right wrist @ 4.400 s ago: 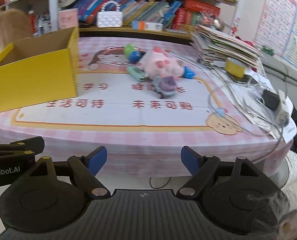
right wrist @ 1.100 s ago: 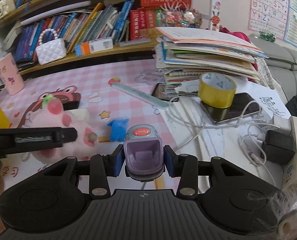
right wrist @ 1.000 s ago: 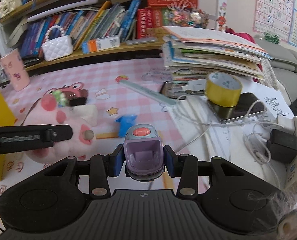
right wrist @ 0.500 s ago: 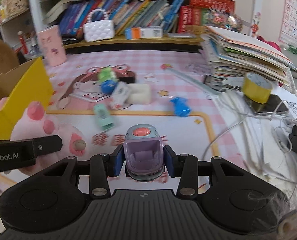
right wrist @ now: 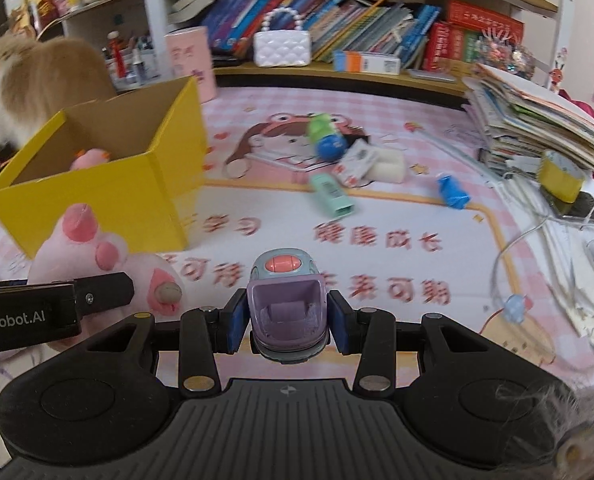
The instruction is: Organize objects
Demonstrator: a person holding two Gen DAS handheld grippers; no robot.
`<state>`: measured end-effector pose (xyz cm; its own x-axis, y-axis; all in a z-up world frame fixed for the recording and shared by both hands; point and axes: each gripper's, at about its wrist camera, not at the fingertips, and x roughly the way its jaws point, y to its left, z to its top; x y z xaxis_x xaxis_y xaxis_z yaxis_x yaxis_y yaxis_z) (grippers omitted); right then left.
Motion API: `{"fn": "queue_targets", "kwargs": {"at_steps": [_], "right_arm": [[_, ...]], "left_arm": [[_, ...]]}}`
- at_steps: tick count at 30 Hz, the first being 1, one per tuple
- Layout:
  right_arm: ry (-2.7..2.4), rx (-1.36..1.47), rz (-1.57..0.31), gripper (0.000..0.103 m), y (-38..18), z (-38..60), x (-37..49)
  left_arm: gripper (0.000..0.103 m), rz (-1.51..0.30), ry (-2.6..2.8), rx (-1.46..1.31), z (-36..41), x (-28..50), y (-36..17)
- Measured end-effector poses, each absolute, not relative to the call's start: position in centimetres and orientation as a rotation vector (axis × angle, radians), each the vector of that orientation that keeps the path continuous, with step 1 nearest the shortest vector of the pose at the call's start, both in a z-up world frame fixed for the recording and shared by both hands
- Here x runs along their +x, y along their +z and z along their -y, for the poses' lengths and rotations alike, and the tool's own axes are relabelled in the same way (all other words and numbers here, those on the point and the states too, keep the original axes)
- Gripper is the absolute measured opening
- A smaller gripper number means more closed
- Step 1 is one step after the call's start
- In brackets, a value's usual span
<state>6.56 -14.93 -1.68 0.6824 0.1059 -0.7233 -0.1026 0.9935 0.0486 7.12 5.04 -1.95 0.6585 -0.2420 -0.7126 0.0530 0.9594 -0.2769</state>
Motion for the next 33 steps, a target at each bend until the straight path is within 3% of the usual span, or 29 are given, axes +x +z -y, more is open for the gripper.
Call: {"fn": "queue_targets", "kwargs": {"at_steps": [33], "right_arm": [[0.298,-0.05,-0.833,0.039,-2.0,1.9,-0.3]], "left_arm": [[0.062,-0.778,-0.055,-0.282,-16.9,-1.3,-1.3]]}}
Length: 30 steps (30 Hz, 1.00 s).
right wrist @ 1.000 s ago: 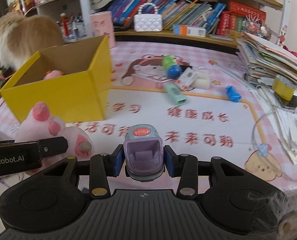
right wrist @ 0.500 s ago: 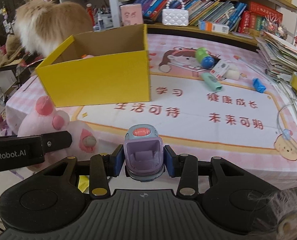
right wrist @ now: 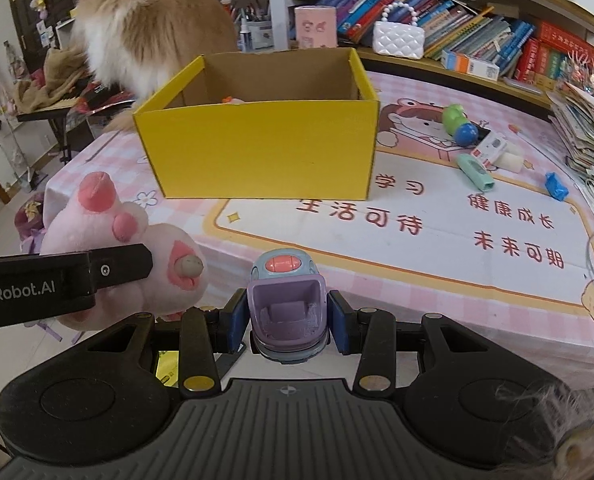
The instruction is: Organize objects
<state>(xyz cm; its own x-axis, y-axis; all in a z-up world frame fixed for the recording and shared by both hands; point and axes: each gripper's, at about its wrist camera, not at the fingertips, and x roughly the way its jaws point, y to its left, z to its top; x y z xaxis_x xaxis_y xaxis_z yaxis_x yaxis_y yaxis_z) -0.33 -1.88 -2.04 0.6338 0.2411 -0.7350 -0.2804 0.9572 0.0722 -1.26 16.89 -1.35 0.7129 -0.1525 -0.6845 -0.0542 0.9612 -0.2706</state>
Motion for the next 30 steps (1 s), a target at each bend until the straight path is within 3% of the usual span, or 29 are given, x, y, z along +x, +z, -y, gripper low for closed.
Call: {"fn": "queue_targets", "kwargs": {"at_steps": [30], "right_arm": [[0.314,-0.057,-0.661,0.039,2.2,-0.3,5.3]], "left_arm": [[0.062,-0.595,-0.064,-0.258,-18.6,2.5,3.6]]}}
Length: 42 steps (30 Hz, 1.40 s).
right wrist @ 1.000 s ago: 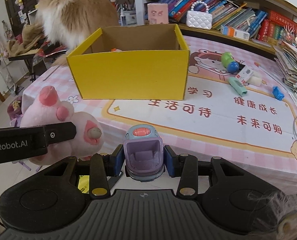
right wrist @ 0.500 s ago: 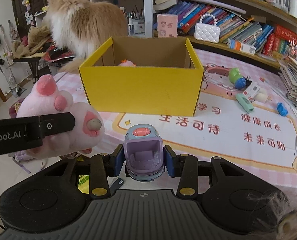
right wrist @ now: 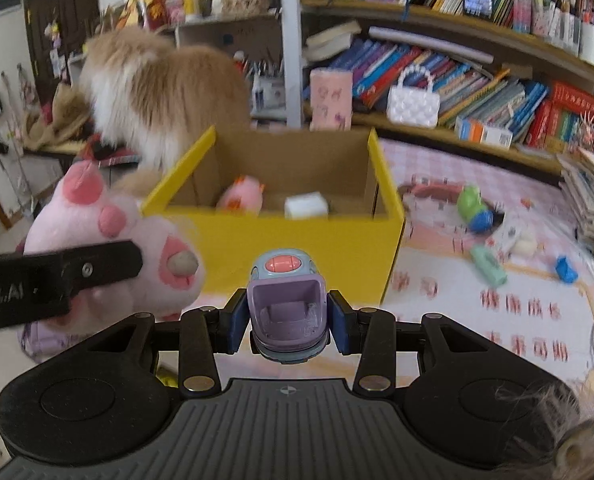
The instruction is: Organize objects
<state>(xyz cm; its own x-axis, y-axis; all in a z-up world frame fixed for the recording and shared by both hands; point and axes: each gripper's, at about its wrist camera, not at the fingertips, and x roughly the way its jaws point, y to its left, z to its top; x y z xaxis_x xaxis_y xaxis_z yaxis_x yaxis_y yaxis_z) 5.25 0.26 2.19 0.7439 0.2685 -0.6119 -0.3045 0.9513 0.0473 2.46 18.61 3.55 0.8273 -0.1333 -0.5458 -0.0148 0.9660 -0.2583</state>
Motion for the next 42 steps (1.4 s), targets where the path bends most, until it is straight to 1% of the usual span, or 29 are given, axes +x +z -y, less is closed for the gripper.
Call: {"fn": "queue_targets", "kwargs": {"at_steps": [6,13,24,28,42], "right_arm": [[0.309,-0.061,-0.592,0.039,4.1,-0.4,9.7],[0.338,-0.098,-0.585,0.039,3.9,-1.5,15.1],[0.44,-0.227,-0.683,0.04,-0.1,-4.0,22.1],[0.492,-0.233,-0.751,0.04,-1.4,-4.7,23.9],[0.52,-0.3,-0.865,0.04,-2.8,-5.6,27.5]], "left_arm": [[0.062,-0.545,-0.043,-0.242,-18.5,5.9,4.8],[0.062,-0.56,-0.007,-0.233,-18.5,10.8,4.2],[0.062,-0.638,0.063,-0.163,-18.0,18.0,1.4],[0.062,-0.671,0.072,-0.146,-17.9,20.2,0.5],[0.064,-0.75,0.071,-0.089,-17.0,24.3,-2.1]]}}
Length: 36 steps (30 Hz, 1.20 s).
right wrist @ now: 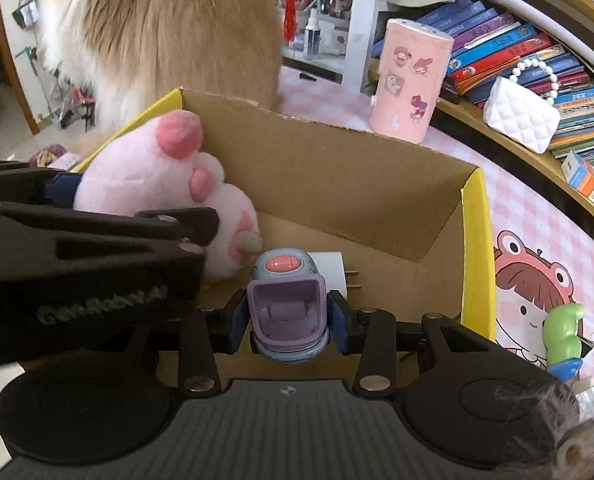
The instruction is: Organize objects
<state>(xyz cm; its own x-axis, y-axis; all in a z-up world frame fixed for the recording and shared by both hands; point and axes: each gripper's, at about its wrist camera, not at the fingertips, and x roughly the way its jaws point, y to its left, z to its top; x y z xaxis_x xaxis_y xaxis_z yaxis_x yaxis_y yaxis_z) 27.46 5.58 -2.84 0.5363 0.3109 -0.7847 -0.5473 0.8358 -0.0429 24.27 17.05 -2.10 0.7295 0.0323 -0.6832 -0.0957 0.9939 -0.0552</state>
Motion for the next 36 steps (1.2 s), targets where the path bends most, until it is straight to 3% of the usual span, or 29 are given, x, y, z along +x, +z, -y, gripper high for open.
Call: {"fn": "queue_targets", "kwargs": {"at_steps": [13,16,18,23,36], "right_arm": [[0.509,-0.326,-0.879,0.041,-3.0,-5.5,28.2],[0.513,-0.305,-0.851,0.055,-2.7,-5.2,28.0],[0.516,-0.29,-0.826,0.056,-2.4,-5.0,27.8],[0.512,-0.252,-0.791,0.056,-1.6,-4.4,26.7],[0.474,-0.191,-0.636,0.056,2.5,-2.3,21.1]], "left_arm": [[0.069,-0.752,0.065,-0.072,-16.3,25.1,-2.5],[0.07,-0.747,0.064,-0.077,-16.2,24.8,-2.2],[0.071,-0.735,0.069,-0.08,-16.3,24.3,-1.8],[0.082,-0.674,0.07,-0.099,-16.5,22.3,0.0],[0.089,-0.526,0.103,-0.166,-17.4,15.2,4.2]]}}
